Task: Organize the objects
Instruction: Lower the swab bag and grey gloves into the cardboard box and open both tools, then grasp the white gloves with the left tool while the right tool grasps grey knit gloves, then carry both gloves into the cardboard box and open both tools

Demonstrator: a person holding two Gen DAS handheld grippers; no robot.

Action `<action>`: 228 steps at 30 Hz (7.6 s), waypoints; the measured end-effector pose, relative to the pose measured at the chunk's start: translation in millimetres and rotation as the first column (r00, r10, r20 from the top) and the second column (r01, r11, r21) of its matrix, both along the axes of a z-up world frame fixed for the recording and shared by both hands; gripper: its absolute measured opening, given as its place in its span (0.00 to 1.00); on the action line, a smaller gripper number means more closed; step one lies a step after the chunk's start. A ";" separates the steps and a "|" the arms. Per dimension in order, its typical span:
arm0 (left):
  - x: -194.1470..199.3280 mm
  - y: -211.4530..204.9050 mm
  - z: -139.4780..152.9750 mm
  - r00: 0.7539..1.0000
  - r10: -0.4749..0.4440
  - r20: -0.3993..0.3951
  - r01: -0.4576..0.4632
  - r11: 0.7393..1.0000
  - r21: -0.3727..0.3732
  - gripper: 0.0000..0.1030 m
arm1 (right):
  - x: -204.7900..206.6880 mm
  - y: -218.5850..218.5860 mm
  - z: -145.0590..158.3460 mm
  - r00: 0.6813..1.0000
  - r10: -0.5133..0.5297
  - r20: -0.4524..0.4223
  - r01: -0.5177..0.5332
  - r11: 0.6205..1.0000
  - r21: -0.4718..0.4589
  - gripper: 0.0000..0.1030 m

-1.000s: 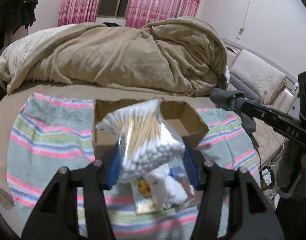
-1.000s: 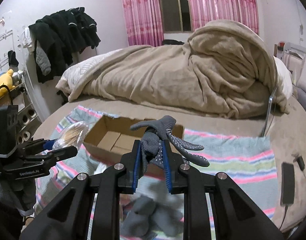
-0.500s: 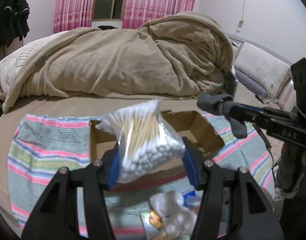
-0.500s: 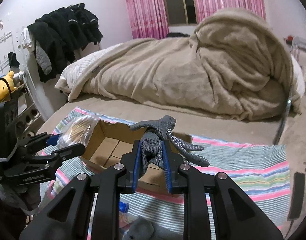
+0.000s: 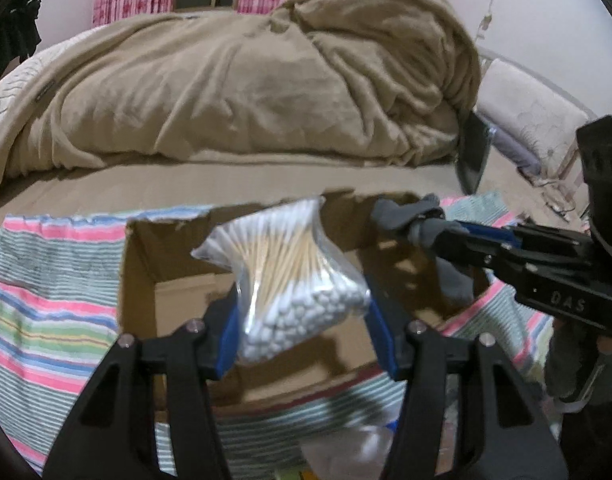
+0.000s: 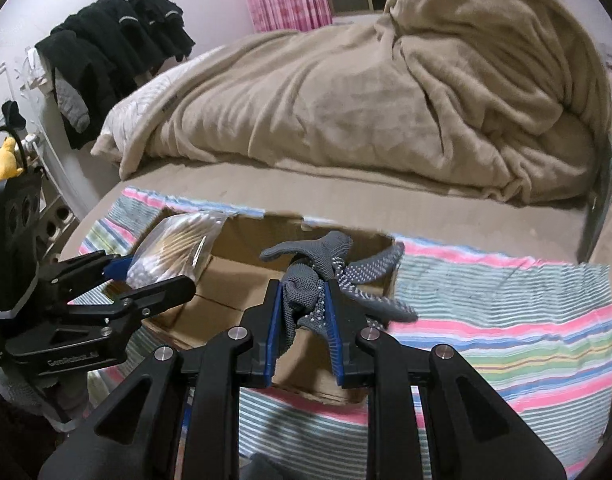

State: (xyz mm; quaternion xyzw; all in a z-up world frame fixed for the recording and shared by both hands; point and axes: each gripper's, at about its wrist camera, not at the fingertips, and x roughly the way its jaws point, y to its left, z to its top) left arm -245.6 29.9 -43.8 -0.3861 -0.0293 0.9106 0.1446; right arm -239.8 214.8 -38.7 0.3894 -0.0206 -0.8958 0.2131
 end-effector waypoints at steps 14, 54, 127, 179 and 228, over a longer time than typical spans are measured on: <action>0.7 -2.1 -9.2 0.998 0.017 0.056 -0.017 1.000 0.003 0.65 | 0.4 -0.7 -11.8 0.999 -0.020 0.033 0.020 1.000 0.005 0.35; 168.0 -26.3 48.9 0.996 0.081 -0.040 -0.076 0.990 0.122 0.86 | 161.0 -6.5 59.0 0.994 -0.016 -0.108 0.019 0.999 0.027 0.60; 139.4 -24.0 -5.7 0.998 0.060 0.031 -0.063 0.994 0.086 0.36 | 150.7 13.2 -9.0 1.000 0.011 0.015 -0.011 1.000 0.028 0.42; 60.0 -69.2 35.3 0.989 0.102 -0.107 -0.097 0.994 0.049 0.36 | 32.0 -32.3 47.3 0.992 0.017 -0.124 -0.014 1.000 0.023 0.42; 70.3 -59.8 10.7 0.989 0.139 -0.054 -0.137 0.990 0.030 0.64 | 34.4 -39.4 -11.3 1.000 -0.016 -0.027 0.016 1.000 0.004 0.74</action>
